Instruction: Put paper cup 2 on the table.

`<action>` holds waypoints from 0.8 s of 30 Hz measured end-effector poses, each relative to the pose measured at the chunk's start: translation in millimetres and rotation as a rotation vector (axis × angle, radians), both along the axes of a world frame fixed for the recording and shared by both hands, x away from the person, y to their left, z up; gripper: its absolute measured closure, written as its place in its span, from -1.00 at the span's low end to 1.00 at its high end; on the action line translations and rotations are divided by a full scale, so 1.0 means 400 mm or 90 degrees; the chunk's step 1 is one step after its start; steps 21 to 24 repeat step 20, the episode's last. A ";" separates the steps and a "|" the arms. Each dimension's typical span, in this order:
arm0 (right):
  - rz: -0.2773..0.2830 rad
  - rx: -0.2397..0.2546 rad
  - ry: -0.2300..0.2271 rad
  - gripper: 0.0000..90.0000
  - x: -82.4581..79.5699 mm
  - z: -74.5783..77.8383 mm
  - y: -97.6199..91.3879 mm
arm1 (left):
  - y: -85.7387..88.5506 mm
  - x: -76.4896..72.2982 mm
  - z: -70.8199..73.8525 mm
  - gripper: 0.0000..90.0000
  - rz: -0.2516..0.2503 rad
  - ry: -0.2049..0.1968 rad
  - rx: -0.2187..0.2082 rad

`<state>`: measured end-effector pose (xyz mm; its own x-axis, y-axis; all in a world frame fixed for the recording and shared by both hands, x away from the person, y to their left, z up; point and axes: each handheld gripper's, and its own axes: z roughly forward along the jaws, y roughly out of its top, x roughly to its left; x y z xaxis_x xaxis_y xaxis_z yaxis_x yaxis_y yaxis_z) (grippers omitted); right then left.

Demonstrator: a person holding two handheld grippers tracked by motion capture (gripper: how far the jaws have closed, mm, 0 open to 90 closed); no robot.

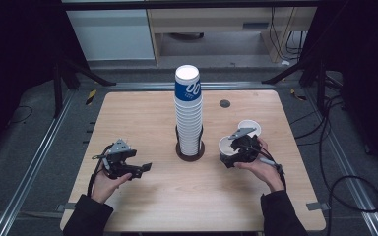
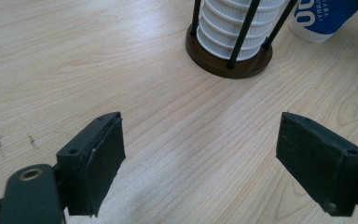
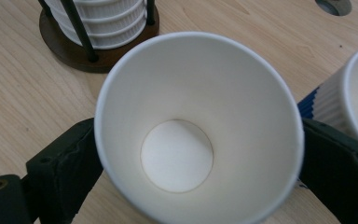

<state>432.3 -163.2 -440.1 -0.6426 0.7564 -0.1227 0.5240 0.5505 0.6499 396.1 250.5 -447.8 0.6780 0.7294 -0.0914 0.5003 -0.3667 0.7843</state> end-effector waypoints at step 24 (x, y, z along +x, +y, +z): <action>-0.009 0.010 -0.031 -0.91 -0.102 0.025 -0.049 | 0.014 0.003 0.000 -0.69 0.012 0.000 0.004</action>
